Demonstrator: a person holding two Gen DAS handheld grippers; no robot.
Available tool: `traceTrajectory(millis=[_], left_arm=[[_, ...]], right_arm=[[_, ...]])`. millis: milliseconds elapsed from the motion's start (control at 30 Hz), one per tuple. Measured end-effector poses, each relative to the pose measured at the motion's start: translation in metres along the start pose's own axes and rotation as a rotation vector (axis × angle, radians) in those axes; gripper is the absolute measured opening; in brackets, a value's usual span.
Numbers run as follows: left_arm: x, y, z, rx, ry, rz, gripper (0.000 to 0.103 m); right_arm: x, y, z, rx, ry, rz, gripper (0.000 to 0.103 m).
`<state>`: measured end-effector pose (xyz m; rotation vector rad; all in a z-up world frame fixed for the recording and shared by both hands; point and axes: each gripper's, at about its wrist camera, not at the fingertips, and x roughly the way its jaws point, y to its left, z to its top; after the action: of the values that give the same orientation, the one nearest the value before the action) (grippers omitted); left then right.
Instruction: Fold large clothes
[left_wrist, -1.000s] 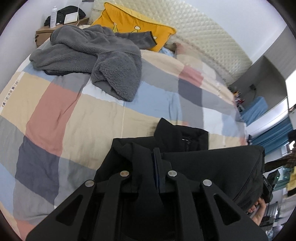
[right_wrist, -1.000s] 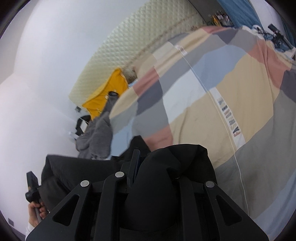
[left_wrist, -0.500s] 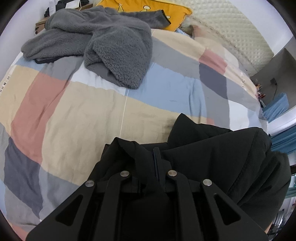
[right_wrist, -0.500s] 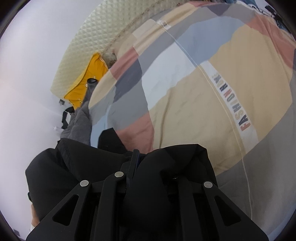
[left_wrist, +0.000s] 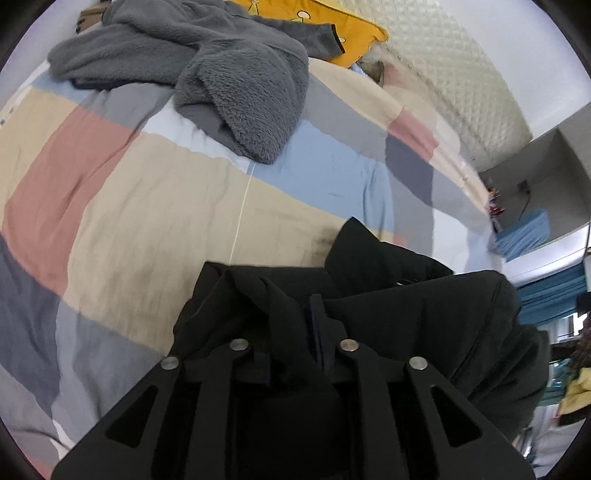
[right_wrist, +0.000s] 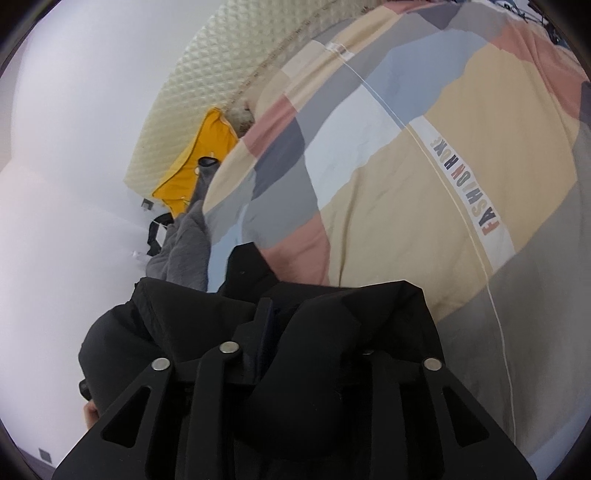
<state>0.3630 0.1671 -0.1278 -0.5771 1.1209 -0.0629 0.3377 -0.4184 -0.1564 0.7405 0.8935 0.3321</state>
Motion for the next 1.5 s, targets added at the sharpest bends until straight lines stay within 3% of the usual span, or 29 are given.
traceTrajectory(millis=[100, 167, 200, 233, 300, 400, 533, 600, 700, 867, 967, 1167, 1500], left_arm=[[-0.019, 0.004, -0.007, 0.005, -0.007, -0.028, 0.037], [-0.032, 0.008, -0.012, 0.0, -0.029, -0.043, 0.072], [-0.041, 0.009, -0.015, 0.003, -0.051, -0.048, 0.078], [-0.048, 0.01, -0.017, 0.009, -0.073, -0.047, 0.08], [-0.065, 0.006, -0.022, 0.046, -0.119, -0.013, 0.08], [-0.089, -0.017, -0.034, 0.182, -0.179, 0.04, 0.08], [-0.11, -0.064, -0.056, 0.391, -0.292, 0.049, 0.08], [-0.11, -0.089, -0.067, 0.439, -0.325, 0.025, 0.081], [-0.089, -0.113, -0.077, 0.476, -0.308, -0.007, 0.081], [-0.024, -0.149, -0.092, 0.575, -0.271, 0.048, 0.081], [-0.003, -0.161, -0.097, 0.635, -0.308, 0.099, 0.081], [0.018, -0.163, -0.087, 0.657, -0.345, 0.158, 0.081], [0.054, -0.147, -0.071, 0.568, -0.297, 0.16, 0.081]], right_arm=[[-0.018, 0.003, -0.006, -0.006, -0.028, -0.001, 0.047], [-0.031, 0.005, -0.01, -0.004, -0.056, -0.008, 0.061], [-0.037, 0.006, -0.011, -0.007, -0.074, -0.021, 0.076], [-0.046, 0.008, -0.012, -0.018, -0.105, -0.048, 0.083], [-0.063, 0.017, -0.013, -0.063, -0.166, -0.099, 0.083], [-0.089, 0.04, -0.019, -0.159, -0.264, -0.15, 0.083], [-0.101, 0.09, -0.036, -0.346, -0.332, -0.143, 0.084], [-0.095, 0.11, -0.048, -0.421, -0.327, -0.139, 0.086], [-0.067, 0.126, -0.065, -0.49, -0.272, -0.136, 0.086], [-0.012, 0.126, -0.081, -0.557, -0.172, -0.21, 0.086], [0.012, 0.122, -0.085, -0.577, -0.142, -0.239, 0.086], [0.038, 0.121, -0.074, -0.602, -0.149, -0.27, 0.086], [0.078, 0.118, -0.063, -0.601, -0.142, -0.298, 0.097]])
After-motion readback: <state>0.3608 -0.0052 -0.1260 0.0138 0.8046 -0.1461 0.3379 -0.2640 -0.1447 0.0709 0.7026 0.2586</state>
